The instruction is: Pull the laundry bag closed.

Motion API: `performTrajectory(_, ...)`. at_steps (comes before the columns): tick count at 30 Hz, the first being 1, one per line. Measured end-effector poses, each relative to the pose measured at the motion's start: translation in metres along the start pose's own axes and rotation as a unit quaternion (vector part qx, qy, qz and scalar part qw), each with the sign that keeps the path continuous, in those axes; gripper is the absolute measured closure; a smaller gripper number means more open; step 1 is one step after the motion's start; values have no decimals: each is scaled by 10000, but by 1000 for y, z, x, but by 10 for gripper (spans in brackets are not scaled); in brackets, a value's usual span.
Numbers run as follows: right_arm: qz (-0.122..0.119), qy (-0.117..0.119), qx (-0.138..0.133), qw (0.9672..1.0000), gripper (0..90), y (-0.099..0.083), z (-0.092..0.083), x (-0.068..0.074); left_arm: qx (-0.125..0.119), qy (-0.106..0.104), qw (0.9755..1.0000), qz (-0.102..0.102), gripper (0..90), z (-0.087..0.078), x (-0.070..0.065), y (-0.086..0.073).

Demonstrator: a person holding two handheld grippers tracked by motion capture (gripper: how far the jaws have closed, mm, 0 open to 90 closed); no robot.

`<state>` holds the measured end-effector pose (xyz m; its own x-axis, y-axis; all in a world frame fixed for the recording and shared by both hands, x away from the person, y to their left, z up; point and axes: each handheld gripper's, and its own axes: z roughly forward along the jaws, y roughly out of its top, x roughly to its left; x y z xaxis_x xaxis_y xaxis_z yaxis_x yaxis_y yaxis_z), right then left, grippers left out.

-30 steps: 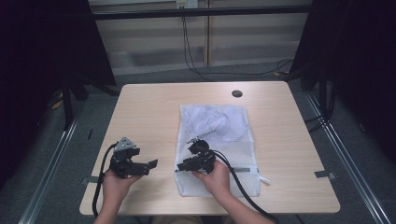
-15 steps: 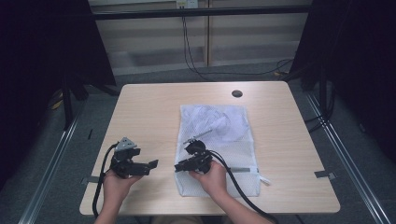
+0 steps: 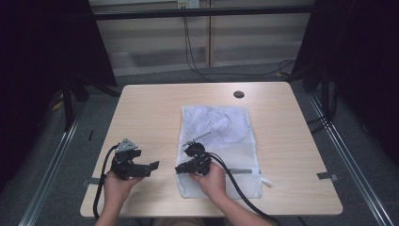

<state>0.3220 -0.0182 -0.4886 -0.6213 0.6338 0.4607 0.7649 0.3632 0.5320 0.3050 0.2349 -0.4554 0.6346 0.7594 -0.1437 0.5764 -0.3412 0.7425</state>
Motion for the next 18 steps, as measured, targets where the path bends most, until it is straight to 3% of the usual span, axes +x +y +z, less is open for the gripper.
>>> performTrajectory(12, 56, 104, 19, 9999, 838, 1, -2, -3, 79, -135, 9999, -45, 110, 1, -3, 0)
performTrajectory(18, 166, 224, -94, 9996, 864, 0, -8, -5, 102, -331, 9993, -167, 100, 2, -6, 1)
